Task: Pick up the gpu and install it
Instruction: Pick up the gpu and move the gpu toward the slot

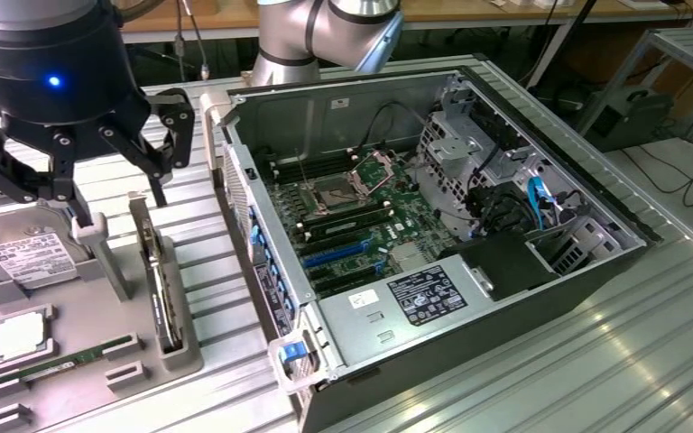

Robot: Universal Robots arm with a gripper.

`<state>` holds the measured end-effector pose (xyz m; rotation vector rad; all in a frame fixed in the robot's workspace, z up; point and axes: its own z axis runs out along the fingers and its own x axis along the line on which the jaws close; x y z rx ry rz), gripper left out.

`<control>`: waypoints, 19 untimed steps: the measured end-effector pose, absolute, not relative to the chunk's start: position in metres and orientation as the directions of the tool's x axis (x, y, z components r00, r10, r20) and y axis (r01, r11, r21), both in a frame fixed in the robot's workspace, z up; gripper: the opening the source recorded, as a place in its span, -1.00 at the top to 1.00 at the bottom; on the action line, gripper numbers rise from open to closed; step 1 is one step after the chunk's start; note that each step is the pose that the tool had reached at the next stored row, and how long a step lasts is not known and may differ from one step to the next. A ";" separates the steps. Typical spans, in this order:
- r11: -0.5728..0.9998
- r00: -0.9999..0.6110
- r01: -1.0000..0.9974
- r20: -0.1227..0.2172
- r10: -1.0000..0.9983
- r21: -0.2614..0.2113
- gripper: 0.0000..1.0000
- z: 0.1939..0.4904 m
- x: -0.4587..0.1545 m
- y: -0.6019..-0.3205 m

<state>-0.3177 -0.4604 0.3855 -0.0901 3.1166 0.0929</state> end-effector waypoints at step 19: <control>0.997 -0.998 -0.052 -0.024 -0.051 0.054 -0.26 0.357 -0.318 -0.455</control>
